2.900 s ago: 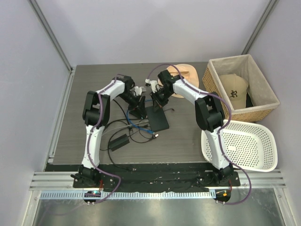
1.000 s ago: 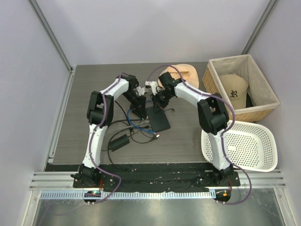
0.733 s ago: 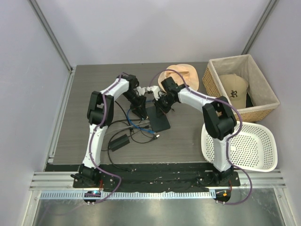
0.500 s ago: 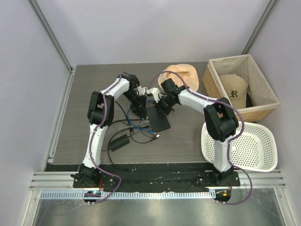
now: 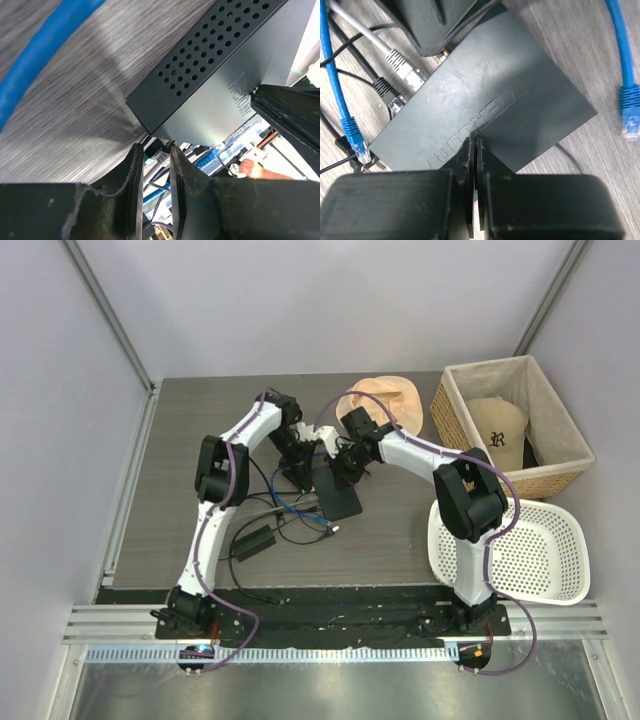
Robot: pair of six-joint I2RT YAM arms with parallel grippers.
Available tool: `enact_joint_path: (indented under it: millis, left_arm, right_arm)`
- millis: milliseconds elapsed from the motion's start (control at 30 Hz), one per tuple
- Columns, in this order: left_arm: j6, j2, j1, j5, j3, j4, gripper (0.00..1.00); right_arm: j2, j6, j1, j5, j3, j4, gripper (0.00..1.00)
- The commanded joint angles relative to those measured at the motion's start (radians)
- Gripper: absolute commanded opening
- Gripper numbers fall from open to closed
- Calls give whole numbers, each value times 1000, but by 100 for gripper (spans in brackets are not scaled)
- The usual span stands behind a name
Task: Pull the plug from the switch port
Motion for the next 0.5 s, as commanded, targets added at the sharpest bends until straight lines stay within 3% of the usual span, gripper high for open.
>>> enact_joint_path:
  millis: [0, 200, 467]
  left_arm:
    - [40, 67, 0, -152, 38, 121, 0]
    - [17, 6, -5, -61, -139, 136, 0]
    - [-20, 9, 43, 17, -67, 153, 0]
  right_arm:
    - [122, -19, -5, 175, -91, -94, 1]
    - [117, -25, -5, 181, -96, -85, 1]
    - [125, -8, 11, 183, -98, -80, 1]
